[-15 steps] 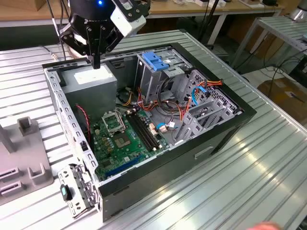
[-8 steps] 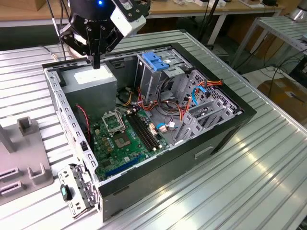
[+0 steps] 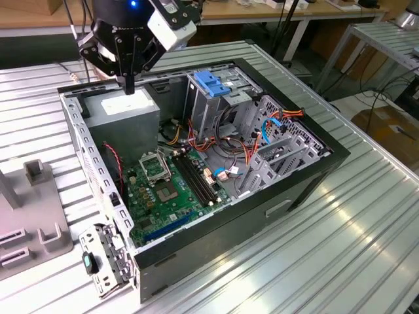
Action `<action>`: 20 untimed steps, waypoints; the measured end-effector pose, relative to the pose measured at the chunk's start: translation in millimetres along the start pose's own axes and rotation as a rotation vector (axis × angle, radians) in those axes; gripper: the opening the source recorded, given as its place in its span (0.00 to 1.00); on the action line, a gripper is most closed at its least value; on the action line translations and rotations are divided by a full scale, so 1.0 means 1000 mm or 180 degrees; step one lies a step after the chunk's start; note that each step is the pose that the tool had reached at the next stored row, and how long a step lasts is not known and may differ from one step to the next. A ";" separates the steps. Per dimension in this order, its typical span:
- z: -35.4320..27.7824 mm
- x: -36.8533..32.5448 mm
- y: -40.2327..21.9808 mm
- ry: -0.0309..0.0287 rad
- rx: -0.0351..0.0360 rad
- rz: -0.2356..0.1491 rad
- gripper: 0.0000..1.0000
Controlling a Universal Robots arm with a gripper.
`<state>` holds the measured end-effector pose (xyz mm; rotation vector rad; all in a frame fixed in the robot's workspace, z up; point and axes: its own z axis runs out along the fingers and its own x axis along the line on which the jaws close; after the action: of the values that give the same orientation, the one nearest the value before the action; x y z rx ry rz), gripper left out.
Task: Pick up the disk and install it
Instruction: 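Reach for the disk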
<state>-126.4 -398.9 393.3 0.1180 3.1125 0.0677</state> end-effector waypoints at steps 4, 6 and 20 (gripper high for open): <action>-0.0001 0.0020 -0.0001 0.0000 0.0000 0.0000 0.11; -0.0001 0.0027 -0.0002 0.0000 0.0000 0.0000 0.11; -0.0003 0.0072 -0.0006 0.0000 0.0000 0.0000 0.11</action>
<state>-133.7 -399.0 393.4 0.1180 3.1125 0.0676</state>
